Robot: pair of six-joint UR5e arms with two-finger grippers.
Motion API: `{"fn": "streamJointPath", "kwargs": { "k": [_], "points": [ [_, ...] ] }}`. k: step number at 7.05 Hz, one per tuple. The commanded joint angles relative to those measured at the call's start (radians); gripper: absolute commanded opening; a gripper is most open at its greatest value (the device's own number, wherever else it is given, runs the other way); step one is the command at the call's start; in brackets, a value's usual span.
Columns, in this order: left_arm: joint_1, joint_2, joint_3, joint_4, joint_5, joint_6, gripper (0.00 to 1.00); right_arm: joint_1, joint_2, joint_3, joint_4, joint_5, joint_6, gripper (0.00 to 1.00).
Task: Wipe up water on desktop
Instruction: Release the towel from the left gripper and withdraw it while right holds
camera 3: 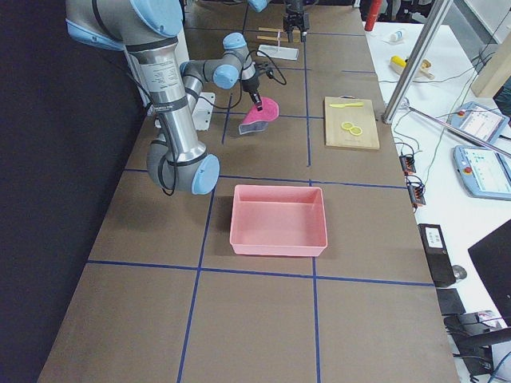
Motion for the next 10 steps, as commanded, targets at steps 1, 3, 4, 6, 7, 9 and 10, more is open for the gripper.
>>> {"fn": "streamJointPath", "kwargs": {
  "k": [1,3,4,6,7,9,10],
  "points": [
    [-0.070,0.070,-0.025,0.003,-0.017,0.056,1.00,0.019,0.053,-0.122,0.024,0.148,0.150,0.00],
    [-0.084,0.144,-0.058,0.003,-0.014,0.072,1.00,0.030,0.148,-0.292,0.144,0.196,0.262,0.00],
    [-0.100,0.182,-0.080,0.005,-0.014,0.135,1.00,0.039,0.182,-0.369,0.156,0.208,0.263,0.00],
    [-0.127,0.216,-0.083,0.005,-0.016,0.178,1.00,0.163,0.084,-0.344,0.164,0.418,0.205,0.00],
    [-0.130,0.216,-0.083,0.005,-0.016,0.178,1.00,0.217,0.022,-0.309,0.164,0.452,0.121,0.00],
    [-0.147,0.230,-0.083,0.006,-0.016,0.182,1.00,0.303,-0.113,-0.269,0.160,0.507,0.006,0.00],
    [-0.158,0.253,-0.084,0.006,-0.017,0.226,1.00,0.325,-0.171,-0.251,0.158,0.508,-0.063,0.00]
  ]
}}
